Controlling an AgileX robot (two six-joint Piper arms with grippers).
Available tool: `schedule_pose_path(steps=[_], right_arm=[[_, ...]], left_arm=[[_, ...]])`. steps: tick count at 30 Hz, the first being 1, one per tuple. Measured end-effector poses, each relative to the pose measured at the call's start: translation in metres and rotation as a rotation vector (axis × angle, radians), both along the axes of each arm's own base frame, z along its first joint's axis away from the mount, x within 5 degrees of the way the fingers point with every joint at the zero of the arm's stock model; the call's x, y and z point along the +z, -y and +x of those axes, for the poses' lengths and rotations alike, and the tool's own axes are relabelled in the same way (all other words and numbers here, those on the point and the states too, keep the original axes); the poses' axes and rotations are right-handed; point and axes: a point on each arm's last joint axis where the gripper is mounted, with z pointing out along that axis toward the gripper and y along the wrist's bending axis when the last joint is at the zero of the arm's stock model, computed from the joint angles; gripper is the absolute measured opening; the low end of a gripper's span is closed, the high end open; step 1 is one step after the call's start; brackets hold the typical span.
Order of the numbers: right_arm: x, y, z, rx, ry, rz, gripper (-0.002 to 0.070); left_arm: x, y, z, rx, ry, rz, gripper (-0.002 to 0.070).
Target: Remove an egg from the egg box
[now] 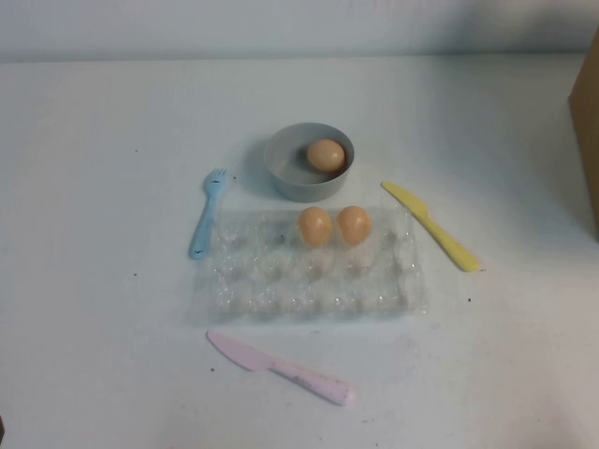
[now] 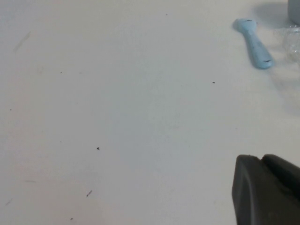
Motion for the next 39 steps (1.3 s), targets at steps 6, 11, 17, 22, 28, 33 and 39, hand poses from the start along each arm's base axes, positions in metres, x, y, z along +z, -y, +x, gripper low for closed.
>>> schedule_pose_path(steps=[6,11,17,22,28,33,39], right_arm=[[0.005,-0.012,-0.001,0.011,-0.038,0.453,-0.0018],[0.016,-0.019,-0.001,0.022,-0.052,0.903,-0.0018],[0.016,-0.022,-0.003,0.052,-0.066,0.914,-0.0018],[0.016,-0.023,-0.003,0.061,-0.062,0.893,-0.0018],[0.016,-0.023,-0.002,0.073,-0.051,0.824,-0.0017],[0.010,-0.026,0.006,0.044,-0.221,0.788,-0.0017],[0.048,-0.030,0.033,0.070,-0.398,0.580,-0.0016]], left_arm=[[0.000,0.000,0.000,0.000,0.000,0.000,-0.0005],[0.000,0.000,0.000,0.000,0.000,0.000,-0.0005],[0.000,0.000,0.000,0.000,0.000,0.000,-0.0005],[0.000,0.000,0.000,0.000,0.000,0.000,-0.0004],[0.000,0.000,0.000,0.000,0.000,0.000,-0.0005],[0.000,0.000,0.000,0.000,0.000,0.000,-0.0005],[0.000,0.000,0.000,0.000,0.000,0.000,-0.0005]])
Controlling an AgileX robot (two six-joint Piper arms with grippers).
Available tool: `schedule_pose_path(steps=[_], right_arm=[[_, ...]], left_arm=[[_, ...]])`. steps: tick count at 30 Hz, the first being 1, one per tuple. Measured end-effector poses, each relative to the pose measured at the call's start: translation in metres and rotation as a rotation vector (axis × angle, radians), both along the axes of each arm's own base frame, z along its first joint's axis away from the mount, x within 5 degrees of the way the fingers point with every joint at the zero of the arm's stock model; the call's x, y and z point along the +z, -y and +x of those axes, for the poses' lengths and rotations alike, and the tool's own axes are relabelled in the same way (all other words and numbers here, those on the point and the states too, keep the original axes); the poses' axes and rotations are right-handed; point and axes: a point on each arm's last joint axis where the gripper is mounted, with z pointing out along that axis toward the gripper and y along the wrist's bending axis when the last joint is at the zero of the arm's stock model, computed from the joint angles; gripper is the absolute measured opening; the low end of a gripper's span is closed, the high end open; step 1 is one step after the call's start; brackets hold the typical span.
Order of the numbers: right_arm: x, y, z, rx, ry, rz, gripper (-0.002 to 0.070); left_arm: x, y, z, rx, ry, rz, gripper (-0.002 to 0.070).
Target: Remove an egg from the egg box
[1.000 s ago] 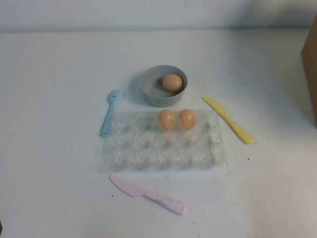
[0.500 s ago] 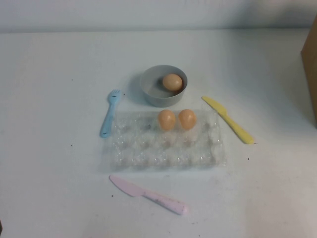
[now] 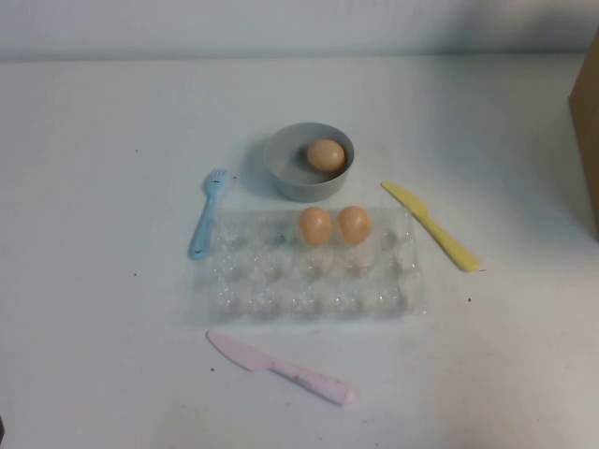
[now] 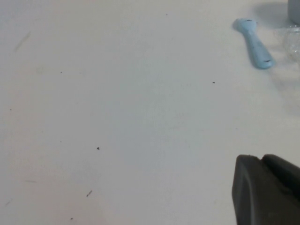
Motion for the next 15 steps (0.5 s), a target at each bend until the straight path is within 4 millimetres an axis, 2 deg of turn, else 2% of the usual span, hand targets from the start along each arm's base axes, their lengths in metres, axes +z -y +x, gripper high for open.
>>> schedule_pose_path(steps=[4,8,10,15], right_arm=[[0.028,-0.004,0.031,0.100,-0.035,-0.125,-0.0017],[0.053,-0.010,0.066,0.094,-0.045,-0.035,-0.0017],[0.062,-0.013,0.083,0.121,-0.031,-0.043,-0.0017],[0.085,-0.029,0.130,0.385,-0.063,-0.142,-0.0018]], left_arm=[[0.000,0.000,0.000,0.000,0.000,0.000,-0.0005],[0.000,0.000,0.000,0.000,0.000,0.000,-0.0005],[0.000,0.000,0.000,0.000,0.000,0.000,-0.0005],[0.000,0.000,0.000,0.000,0.000,0.000,-0.0005]])
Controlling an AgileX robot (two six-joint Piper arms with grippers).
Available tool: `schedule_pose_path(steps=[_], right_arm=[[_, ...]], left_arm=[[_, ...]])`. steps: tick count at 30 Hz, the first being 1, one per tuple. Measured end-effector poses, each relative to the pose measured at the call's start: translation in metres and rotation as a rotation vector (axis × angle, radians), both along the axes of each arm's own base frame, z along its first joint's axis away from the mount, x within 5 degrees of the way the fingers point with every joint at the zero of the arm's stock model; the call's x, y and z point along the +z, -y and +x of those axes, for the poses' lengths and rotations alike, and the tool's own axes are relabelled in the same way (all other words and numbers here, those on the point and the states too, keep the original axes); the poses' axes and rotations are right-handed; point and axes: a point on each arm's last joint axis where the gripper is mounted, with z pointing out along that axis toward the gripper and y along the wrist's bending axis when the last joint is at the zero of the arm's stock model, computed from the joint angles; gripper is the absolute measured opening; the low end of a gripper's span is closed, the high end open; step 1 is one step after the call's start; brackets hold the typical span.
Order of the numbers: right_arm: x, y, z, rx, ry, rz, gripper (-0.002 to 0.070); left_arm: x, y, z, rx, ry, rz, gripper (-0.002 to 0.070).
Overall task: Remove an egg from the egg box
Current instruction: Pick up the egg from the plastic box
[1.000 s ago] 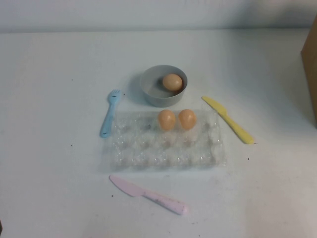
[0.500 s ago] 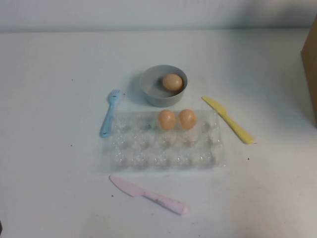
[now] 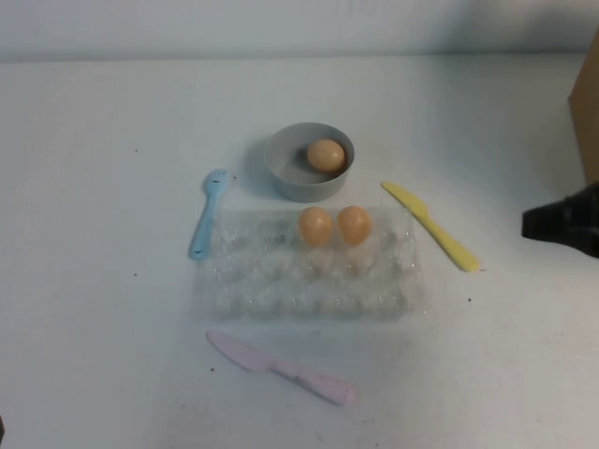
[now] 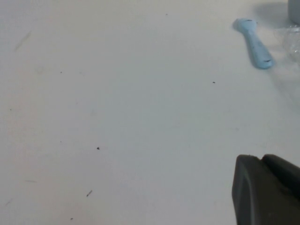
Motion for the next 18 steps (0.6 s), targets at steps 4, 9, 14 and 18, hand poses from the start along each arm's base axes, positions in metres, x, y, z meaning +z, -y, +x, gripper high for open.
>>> schedule_pose_path(steps=[4,9,14,18], right_arm=[[0.022,-0.013,0.042,0.179,-0.043,-0.052,-0.0018],[0.034,-0.036,0.087,0.379,-0.066,-0.212,-0.0017],[0.033,-0.066,0.114,0.526,-0.031,-0.421,0.0035],[0.018,-0.088,0.130,0.651,-0.002,-0.539,0.0242]], left_arm=[[0.000,0.000,0.000,0.000,0.000,0.000,-0.0005],[0.000,0.000,0.000,0.000,0.000,0.000,-0.0005],[0.000,0.000,0.000,0.000,0.000,0.000,-0.0005],[0.000,0.000,0.000,0.000,0.000,0.000,-0.0004]])
